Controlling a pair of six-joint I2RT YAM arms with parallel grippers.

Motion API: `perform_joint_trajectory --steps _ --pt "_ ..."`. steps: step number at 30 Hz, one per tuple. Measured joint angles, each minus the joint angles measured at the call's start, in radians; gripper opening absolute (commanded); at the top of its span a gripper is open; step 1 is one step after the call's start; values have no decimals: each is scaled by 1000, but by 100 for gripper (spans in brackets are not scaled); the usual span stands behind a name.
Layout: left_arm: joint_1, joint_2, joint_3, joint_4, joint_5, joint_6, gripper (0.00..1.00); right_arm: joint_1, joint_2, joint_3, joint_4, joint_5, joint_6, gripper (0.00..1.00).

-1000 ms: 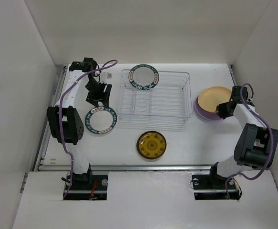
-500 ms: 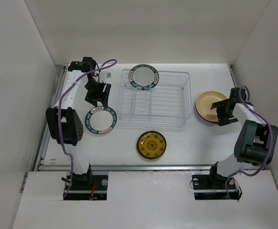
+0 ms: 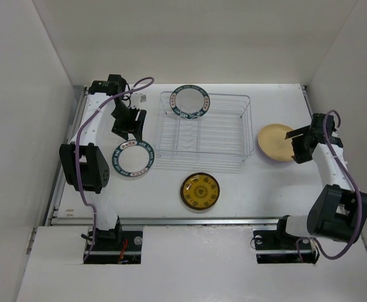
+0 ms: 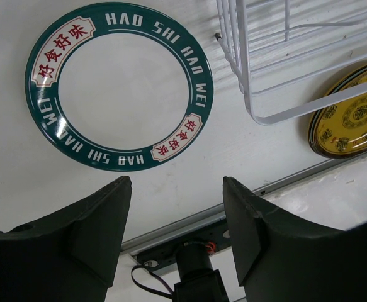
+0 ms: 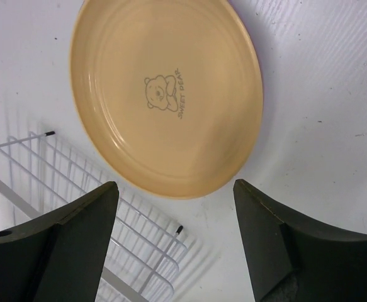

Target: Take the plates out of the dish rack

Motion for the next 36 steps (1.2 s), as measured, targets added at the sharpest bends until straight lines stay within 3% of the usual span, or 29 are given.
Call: perform_joint_trajectory --steps 5,15,28,32,36 --pt "0 0 0 0 0 0 57 0 26 11 10 -1 -13 79" --pt "0 -6 -7 1 -2 0 57 0 320 51 102 -48 -37 76" --pt "0 -12 -15 1 -3 0 57 7 306 77 103 -36 -68 76" --pt "0 -12 -15 1 -4 -1 57 94 234 148 109 5 -179 78" --pt "0 -12 -15 3 -3 -3 57 306 166 285 205 3 -378 90"
